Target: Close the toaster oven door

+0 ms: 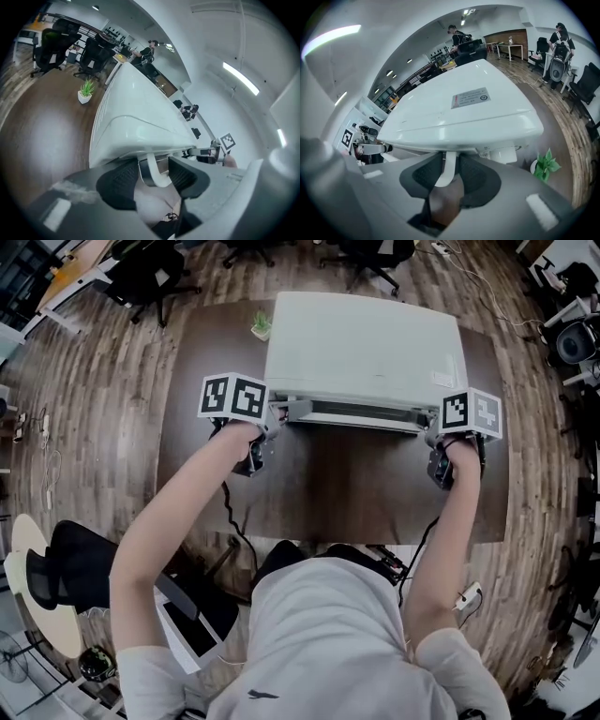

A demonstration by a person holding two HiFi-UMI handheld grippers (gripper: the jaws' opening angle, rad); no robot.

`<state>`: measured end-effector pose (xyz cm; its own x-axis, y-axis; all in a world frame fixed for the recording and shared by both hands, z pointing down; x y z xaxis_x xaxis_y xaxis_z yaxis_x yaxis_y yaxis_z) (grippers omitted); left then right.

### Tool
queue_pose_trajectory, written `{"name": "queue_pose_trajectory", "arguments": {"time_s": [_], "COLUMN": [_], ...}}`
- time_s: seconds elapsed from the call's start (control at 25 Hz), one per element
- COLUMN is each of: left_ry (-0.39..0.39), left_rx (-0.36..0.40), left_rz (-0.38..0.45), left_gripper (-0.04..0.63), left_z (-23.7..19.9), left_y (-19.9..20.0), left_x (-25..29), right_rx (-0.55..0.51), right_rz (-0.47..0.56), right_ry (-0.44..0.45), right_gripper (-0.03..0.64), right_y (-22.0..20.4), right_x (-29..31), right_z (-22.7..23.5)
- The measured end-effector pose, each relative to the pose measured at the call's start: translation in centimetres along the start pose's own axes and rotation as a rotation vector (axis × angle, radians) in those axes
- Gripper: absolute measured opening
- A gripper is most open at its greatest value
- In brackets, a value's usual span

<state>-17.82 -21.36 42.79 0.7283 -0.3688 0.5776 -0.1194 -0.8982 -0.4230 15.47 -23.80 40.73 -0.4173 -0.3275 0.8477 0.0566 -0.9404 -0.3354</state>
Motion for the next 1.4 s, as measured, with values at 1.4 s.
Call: {"name": "queue_pose_trajectory", "arguments": {"time_s": [1.4], "left_ry": [0.107], "left_rx": [0.244], "left_rz": [-0.016], "left_gripper": [0.21], "left_z": [3.8], "left_y": [-1.9], "left_x": [-3.9], "right_rx": [-0.28], "right_rz": [0.091], "right_ry": [-0.148], "right_gripper": [0.152], "right_y": [0.7], "right_x": [-7.2], "right_z": [-3.1]}}
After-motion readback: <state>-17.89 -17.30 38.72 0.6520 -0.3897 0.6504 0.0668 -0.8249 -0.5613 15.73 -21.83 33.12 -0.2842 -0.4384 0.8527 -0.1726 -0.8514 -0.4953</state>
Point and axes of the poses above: the fingertips, and each gripper's own axes: x forward along the fingers, z to its right, y out of its top, the point moved 8 cm from there along -x, backward along the fingers, and after that the axes turned 3 degrees about x, right-handed, at the moved point
